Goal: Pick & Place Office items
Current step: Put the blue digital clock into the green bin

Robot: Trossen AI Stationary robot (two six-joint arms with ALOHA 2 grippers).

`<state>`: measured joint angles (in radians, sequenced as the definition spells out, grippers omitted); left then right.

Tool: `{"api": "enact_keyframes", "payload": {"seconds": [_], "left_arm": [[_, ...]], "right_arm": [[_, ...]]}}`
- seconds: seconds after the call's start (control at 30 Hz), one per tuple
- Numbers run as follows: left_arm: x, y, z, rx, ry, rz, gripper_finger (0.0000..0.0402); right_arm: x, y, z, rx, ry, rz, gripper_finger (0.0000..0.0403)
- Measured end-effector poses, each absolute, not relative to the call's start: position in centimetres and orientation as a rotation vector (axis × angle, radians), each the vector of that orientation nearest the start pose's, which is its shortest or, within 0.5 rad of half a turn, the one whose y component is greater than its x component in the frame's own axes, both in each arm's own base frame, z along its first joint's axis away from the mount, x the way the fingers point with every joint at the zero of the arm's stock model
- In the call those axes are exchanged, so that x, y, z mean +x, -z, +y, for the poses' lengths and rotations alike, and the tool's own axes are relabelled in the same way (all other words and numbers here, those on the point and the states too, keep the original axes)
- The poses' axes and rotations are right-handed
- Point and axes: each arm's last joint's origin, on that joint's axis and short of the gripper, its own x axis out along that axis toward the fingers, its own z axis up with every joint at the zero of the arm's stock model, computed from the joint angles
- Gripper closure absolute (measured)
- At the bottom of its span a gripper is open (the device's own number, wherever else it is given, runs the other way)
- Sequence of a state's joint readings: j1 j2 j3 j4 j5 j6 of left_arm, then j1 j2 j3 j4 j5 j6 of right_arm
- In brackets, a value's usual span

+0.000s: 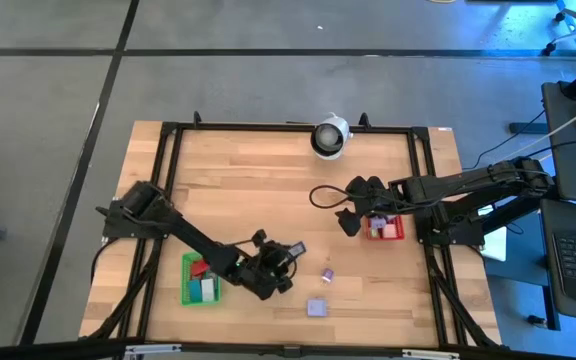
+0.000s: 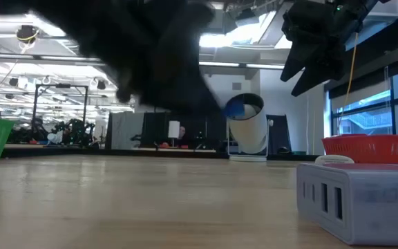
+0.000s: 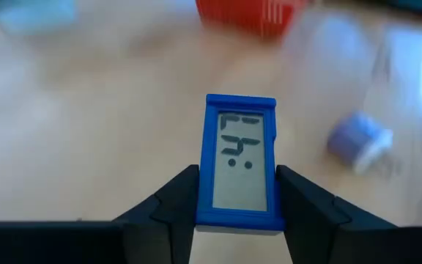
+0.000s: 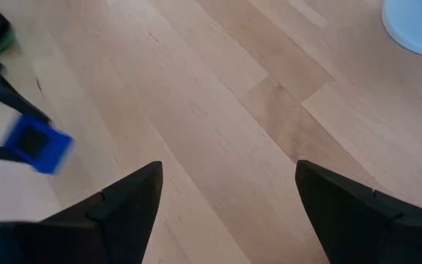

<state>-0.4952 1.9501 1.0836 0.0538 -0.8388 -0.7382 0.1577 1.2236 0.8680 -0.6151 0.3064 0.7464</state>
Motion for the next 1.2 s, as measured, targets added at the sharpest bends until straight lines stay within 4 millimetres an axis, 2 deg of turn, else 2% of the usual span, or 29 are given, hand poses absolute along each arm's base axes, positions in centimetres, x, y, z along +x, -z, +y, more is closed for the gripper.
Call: {"api": "enact_keyframes", "payload": {"seconds": [0.1,0.27,0.43,0.63,0.8,0.93,1.07,1.2], "left_arm": [[34.2,-17.0,-15.8,-0.137,-0.565,0.392,0.0245],[32.9,-23.7,-14.9,-0.090,-0.577,0.236,0.0248],[31.0,-30.2,-13.8,-0.122,-0.566,0.046,0.0245],[29.1,-35.5,-13.1,-0.181,-0.420,-0.166,0.0246],[28.6,-37.5,-13.3,-0.186,-0.213,-0.333,0.0247],[28.4,-38.2,-13.5,-0.163,-0.112,-0.400,0.0241],[28.5,-38.0,-13.6,-0.152,-0.101,-0.380,0.0246],[28.8,-37.0,-13.9,-0.190,-0.082,-0.283,0.0247]], "right_arm": [[23.3,-24.4,2.8,0.458,0.488,0.830,0.0090],[23.3,-24.5,2.7,0.442,0.517,0.810,0.0090],[23.4,-24.5,2.6,0.439,0.546,0.788,0.0090],[23.7,-24.8,2.5,0.444,0.580,0.717,0.0090],[24.1,-25.2,2.5,0.450,0.596,0.652,0.0090],[24.3,-25.4,2.5,0.459,0.595,0.620,0.0090],[24.4,-25.5,2.5,0.462,0.601,0.592,0.0090],[24.4,-25.5,2.4,0.461,0.609,0.588,0.0090]]}}
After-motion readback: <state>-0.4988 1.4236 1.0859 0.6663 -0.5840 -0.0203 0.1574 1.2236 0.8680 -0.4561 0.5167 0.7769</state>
